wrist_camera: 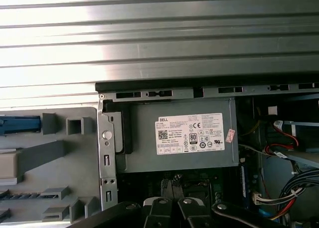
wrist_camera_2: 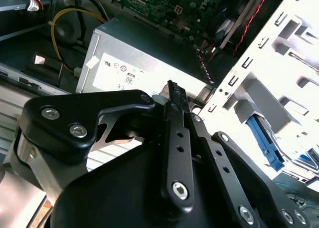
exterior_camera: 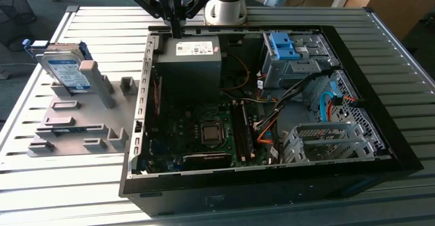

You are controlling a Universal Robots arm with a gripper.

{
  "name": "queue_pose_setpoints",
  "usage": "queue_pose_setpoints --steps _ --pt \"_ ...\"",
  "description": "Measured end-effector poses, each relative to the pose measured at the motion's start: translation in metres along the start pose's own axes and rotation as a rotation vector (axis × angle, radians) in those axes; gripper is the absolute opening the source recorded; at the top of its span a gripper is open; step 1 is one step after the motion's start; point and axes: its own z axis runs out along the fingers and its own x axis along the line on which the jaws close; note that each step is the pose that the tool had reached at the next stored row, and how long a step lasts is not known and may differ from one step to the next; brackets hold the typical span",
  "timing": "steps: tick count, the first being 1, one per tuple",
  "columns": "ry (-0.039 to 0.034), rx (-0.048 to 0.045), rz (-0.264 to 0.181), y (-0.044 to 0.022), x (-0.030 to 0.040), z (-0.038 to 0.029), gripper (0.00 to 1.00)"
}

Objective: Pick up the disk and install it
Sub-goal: 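Reach for the disk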

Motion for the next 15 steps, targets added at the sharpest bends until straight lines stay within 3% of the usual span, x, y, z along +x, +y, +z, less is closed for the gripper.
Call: queue_pose_setpoints --steps 10,15 --pt "0.0000 -0.0001 0.000 -0.0002 0.0021 0.0000 0.11" --pt "0.0000 0.0000 0.000 -0.0006 0.0068 -0.0002 0.11"
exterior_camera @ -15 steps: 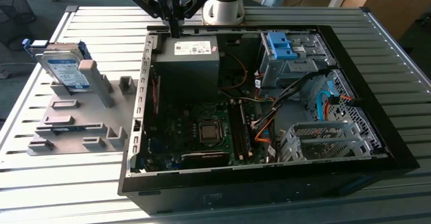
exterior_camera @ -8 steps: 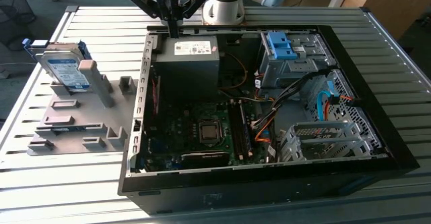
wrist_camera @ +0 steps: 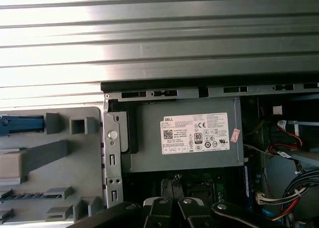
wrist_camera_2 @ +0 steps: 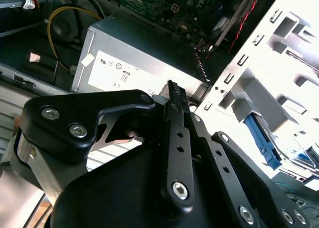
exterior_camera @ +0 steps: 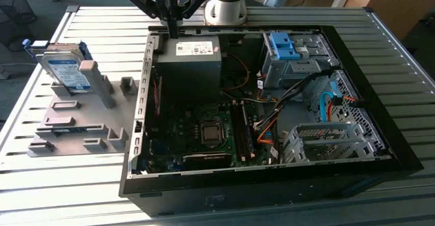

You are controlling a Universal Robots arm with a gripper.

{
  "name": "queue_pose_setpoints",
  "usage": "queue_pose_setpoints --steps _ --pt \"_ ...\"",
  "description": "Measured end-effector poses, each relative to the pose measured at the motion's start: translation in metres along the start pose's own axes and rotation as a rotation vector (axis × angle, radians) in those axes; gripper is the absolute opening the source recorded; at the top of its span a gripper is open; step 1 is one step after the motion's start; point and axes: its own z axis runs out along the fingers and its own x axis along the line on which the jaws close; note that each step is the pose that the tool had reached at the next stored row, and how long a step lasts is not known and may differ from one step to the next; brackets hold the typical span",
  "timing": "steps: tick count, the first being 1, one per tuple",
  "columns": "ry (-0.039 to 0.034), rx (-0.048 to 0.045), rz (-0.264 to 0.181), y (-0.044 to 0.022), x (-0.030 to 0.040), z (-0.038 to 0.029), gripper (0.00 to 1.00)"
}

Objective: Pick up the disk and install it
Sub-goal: 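Reach for the disk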

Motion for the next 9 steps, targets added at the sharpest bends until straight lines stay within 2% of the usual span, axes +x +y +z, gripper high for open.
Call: queue_pose_setpoints --steps 4,9 --pt "0.0000 -0.0001 0.000 -0.0004 0.0047 -0.0001 0.11" --pt "-0.0001 -0.0001 0.000 -0.0005 0.0075 -0.0002 0.11"
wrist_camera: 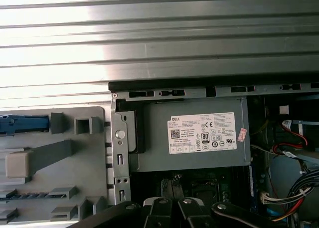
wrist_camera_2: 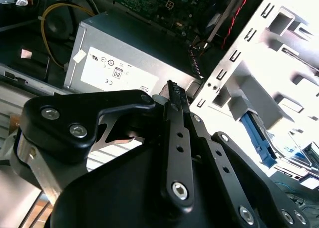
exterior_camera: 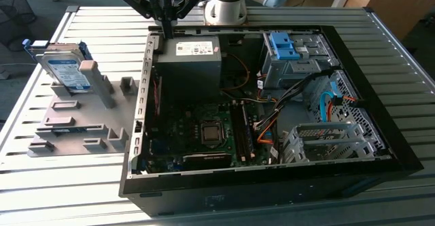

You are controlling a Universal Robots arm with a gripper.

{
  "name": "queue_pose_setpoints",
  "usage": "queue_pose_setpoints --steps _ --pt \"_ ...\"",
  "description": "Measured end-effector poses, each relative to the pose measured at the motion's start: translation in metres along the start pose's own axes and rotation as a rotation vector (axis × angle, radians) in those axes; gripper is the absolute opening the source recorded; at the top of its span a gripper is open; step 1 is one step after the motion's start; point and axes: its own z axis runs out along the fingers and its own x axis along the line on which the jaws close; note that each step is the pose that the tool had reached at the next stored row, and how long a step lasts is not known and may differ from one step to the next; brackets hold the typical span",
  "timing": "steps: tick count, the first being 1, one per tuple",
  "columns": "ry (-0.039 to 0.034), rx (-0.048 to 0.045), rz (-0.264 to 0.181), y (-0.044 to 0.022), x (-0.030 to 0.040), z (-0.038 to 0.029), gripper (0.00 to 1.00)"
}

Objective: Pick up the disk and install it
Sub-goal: 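Reach for the disk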

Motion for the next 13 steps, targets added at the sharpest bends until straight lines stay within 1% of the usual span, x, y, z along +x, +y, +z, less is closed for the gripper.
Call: queue_pose_setpoints --steps 13 --pt "0.0000 0.0000 0.000 -0.0004 0.0057 -0.0002 0.11"
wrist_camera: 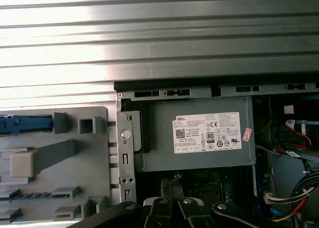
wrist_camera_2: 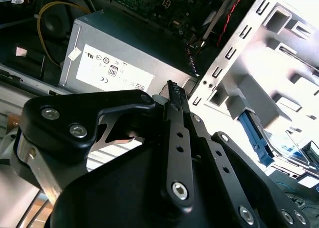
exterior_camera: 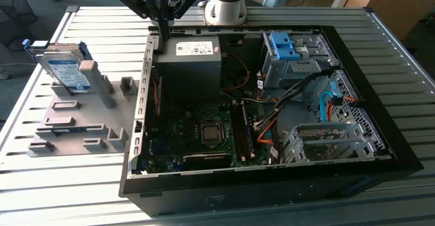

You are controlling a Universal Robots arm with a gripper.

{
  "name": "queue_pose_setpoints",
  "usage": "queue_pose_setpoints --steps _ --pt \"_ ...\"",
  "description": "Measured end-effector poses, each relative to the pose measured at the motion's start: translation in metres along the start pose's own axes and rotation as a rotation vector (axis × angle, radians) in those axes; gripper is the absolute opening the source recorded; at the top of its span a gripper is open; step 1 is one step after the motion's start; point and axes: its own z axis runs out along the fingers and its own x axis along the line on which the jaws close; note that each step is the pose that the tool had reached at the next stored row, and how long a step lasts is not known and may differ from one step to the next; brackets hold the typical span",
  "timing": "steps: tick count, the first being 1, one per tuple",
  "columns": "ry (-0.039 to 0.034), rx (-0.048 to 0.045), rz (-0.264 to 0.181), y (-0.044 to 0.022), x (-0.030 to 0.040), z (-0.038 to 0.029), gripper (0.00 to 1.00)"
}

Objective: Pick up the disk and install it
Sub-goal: 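Reach for the disk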

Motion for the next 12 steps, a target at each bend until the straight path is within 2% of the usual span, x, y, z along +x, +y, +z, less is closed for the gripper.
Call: queue_pose_setpoints --steps 12 --pt "0.0001 0.0001 0.000 -0.0002 0.0032 -0.0001 0.11"
